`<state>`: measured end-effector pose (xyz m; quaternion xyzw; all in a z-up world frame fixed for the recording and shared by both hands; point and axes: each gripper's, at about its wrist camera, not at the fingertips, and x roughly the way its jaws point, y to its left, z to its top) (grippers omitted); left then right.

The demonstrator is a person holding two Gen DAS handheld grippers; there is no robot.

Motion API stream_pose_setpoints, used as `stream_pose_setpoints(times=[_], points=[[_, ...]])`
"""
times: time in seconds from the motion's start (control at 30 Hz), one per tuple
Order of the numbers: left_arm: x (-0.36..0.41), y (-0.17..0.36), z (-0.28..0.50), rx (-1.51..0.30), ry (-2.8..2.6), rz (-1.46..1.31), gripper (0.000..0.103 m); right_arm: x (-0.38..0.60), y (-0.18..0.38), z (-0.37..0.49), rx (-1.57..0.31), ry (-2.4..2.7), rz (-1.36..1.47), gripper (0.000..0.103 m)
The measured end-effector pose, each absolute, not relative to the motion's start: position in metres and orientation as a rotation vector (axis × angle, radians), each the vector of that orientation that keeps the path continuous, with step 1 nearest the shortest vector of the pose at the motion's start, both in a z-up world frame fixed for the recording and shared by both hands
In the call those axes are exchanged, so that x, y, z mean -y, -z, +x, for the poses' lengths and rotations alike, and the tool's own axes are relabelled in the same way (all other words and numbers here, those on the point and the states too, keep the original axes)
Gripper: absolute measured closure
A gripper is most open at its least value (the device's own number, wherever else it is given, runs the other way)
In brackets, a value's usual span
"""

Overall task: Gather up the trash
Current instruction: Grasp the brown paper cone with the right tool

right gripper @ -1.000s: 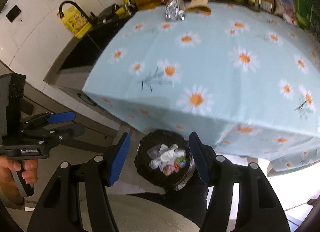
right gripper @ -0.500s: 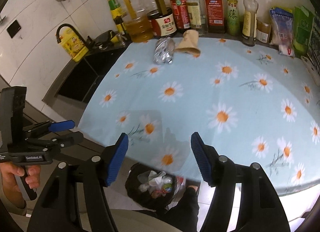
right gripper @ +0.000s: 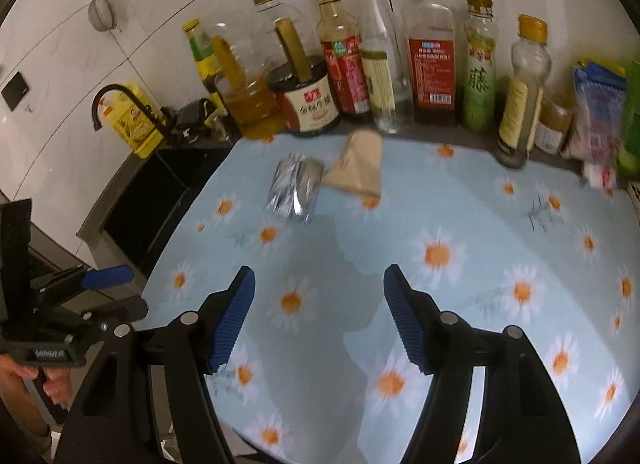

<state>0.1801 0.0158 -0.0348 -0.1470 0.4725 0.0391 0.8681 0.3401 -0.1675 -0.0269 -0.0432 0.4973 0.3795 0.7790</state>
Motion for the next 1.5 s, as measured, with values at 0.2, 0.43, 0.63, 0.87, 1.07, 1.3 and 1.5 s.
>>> stream_pose_setpoints(times=[0.2, 0.43, 0.63, 0.87, 1.07, 1.3, 1.5], points=[[-0.030, 0.035, 0.215, -0.992, -0.146, -0.322, 0.032, 0.140, 0.046, 0.382, -1.108, -0.859, -0.129, 0.036], [-0.041, 0.047, 0.251, -1.007, -0.199, -0.358, 0.032, 0.118, 0.074, 0.438, -1.191, -0.893, -0.088, 0.036], [-0.045, 0.060, 0.274, -1.035, -0.236, -0.385, 0.032, 0.102, 0.096, 0.480, -1.236, -0.884, -0.049, 0.034], [-0.043, 0.074, 0.297, -1.071, -0.238, -0.394, 0.032, 0.082, 0.121, 0.510, -1.274, -0.870, -0.047, 0.030], [-0.035, 0.082, 0.312, -1.098, -0.232, -0.372, 0.032, 0.075, 0.134, 0.527, -1.283, -0.874, -0.046, 0.030], [-0.036, 0.088, 0.326, -1.116, -0.229, -0.367, 0.032, 0.068, 0.133, 0.525, -1.255, -0.920, -0.072, 0.055], [-0.032, 0.090, 0.336, -1.122, -0.220, -0.356, 0.032, 0.073, 0.128, 0.523, -1.233, -0.939, -0.075, 0.056]])
